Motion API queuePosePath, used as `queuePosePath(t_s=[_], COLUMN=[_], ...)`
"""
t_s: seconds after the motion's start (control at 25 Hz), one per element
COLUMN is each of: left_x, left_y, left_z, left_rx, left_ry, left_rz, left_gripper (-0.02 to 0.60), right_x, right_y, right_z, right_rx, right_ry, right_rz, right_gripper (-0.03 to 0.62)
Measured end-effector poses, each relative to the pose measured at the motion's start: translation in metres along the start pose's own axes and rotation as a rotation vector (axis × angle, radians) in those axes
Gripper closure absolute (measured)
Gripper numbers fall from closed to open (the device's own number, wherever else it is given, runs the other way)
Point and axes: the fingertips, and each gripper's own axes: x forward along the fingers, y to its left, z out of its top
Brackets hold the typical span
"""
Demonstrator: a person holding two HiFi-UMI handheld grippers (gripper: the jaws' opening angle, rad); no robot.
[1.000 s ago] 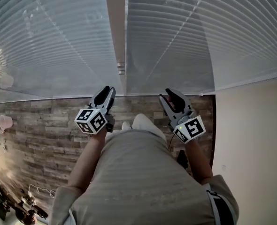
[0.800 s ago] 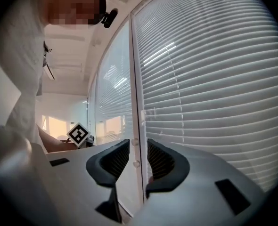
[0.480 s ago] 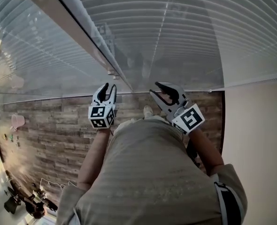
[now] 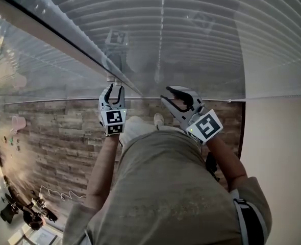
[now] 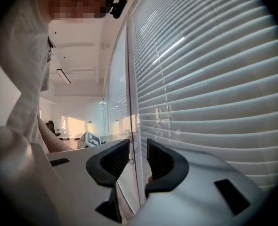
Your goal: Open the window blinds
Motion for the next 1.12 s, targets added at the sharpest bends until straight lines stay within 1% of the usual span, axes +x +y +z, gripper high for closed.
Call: queuePosePath(t_s=[0.08,0.2,0.28,0.36,0.48,0.6,0.76,0.92,1.04,1.12], left_x=[0.012,0.027,0.026,0.025,0.023,0.023,0.029,0.024,0.022,0.023], left_y=[0.005,0.019,0.014,0.007,0.009,0.025,0.038,0.038,0.037,0.038], left_z=[-0.011,-0.01,-0.005,-0.004,-0.006,-0.008,-0.016,-0.023,-0.024,-0.024], left_rx=[0.039,0.091,0.118,0.125,0.117,0.132,0.173,0.2,0.248,0.263], left_ry=[0.032,0.069,0.078,0.086,0.096,0.098,0.103,0.099,0.097,0.09], left_rz=[0.024,0.064,0.08,0.085,0.078,0.07,0.054,0.026,0.016,0.01], left_gripper=[0.439,0.438,0.439,0.439,0.439,0.439,0.439,0.439,0.439,0.439], right_x=[0.01,0.028,0.022,0.017,0.023,0.042,0.062,0.066,0.071,0.076], right_y=[-0.005,-0.014,-0.016,-0.018,-0.02,-0.018,-0.016,-0.009,-0.011,-0.011], right_z=[-0.007,0.002,0.008,0.009,0.01,0.012,0.01,0.0,0.004,0.009], right_rx=[0.014,0.02,0.018,0.016,0.032,0.031,0.036,0.018,0.008,0.004], right_ry=[0.005,0.015,0.018,0.017,0.03,0.045,0.053,0.079,0.071,0.059], right_rz=[0.014,0.032,0.037,0.037,0.038,0.045,0.056,0.06,0.057,0.055], right_gripper=[0.483,0.484,0.484,0.483,0.484,0.484,0.483,0.484,0.483,0.484])
